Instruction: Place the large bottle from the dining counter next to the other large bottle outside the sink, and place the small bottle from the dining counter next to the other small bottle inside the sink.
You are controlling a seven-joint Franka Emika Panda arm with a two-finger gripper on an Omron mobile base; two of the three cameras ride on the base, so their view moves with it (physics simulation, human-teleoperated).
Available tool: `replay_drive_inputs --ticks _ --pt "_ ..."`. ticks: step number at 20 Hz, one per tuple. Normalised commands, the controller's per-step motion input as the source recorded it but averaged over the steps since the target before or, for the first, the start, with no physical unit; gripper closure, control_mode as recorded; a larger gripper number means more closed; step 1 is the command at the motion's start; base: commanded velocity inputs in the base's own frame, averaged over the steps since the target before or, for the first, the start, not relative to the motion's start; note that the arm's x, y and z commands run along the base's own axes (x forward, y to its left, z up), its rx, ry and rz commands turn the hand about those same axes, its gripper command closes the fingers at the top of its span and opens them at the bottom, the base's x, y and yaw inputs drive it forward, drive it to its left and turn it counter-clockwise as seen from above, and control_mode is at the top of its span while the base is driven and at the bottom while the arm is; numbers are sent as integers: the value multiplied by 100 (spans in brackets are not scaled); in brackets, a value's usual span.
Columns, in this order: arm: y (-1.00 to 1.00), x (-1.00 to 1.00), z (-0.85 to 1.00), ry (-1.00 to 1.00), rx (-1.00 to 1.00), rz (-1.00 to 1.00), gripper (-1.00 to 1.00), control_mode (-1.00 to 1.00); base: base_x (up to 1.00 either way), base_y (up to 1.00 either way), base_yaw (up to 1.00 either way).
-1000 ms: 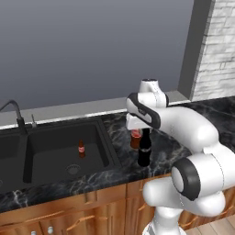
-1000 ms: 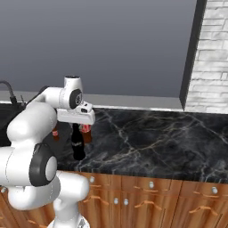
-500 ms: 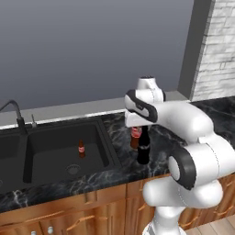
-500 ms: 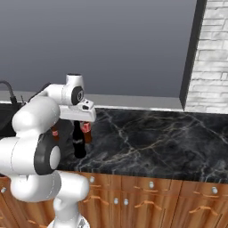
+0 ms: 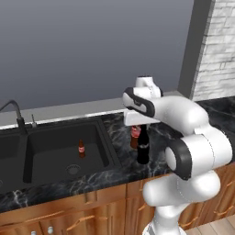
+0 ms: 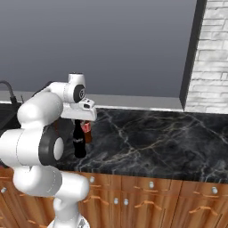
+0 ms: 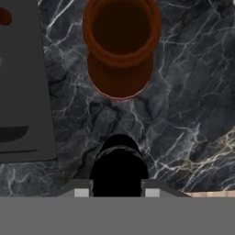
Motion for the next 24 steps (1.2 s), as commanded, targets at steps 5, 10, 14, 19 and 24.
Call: replay_drive_inputs --ticks 5,10,14,19,24 --pt "0 -5 -15 0 0 0 100 -100 0 0 0" --pt "-1 -28 -29 -14 0 0 100 -100 0 0 0" --pt "0 -23 -28 -19 0 0 100 -100 0 0 0" --pt "0 -7 -19 -6 0 0 100 -100 0 0 0" --pt "-1 0 0 0 0 0 100 -100 0 0 0"
